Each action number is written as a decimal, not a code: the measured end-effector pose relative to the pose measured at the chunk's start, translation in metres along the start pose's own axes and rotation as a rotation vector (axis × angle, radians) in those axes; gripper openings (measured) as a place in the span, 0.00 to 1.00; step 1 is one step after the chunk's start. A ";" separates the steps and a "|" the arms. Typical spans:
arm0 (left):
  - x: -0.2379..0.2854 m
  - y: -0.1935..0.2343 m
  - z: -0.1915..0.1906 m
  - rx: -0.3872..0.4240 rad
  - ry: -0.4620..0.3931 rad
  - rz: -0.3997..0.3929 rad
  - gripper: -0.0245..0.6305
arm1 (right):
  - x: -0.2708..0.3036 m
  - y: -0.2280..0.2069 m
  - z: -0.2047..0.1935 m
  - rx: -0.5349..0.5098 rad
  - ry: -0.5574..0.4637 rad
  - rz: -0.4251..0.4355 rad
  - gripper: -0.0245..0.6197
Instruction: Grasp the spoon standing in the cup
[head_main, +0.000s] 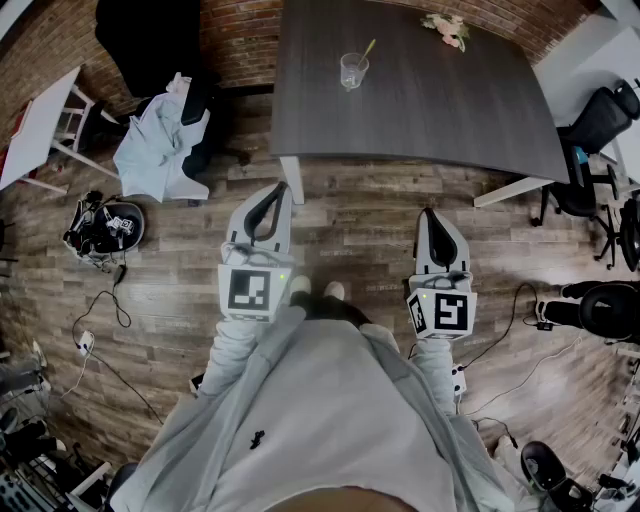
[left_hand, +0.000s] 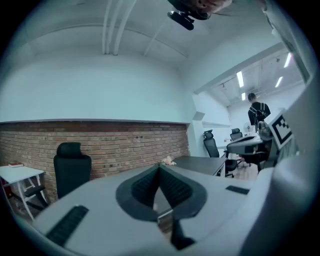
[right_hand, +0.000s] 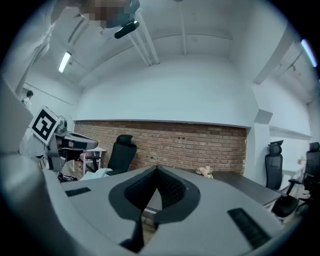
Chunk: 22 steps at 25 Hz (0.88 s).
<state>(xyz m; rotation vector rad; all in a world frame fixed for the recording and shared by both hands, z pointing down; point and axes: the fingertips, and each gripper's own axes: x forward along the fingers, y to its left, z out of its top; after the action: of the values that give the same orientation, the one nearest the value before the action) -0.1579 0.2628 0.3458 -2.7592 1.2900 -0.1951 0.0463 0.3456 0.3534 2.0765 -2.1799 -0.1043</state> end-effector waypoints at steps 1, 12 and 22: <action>-0.002 -0.001 0.000 -0.003 0.001 0.003 0.07 | -0.002 -0.001 0.000 0.005 -0.003 0.000 0.06; -0.002 -0.017 -0.007 -0.018 0.007 0.037 0.07 | -0.008 -0.014 -0.008 0.055 -0.034 0.033 0.06; 0.051 -0.005 -0.022 -0.030 0.035 0.022 0.07 | 0.046 -0.028 -0.024 0.060 -0.001 0.045 0.06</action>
<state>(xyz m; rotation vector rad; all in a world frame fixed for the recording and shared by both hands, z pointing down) -0.1248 0.2259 0.3725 -2.7778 1.3413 -0.2252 0.0754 0.2997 0.3755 2.0566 -2.2566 -0.0362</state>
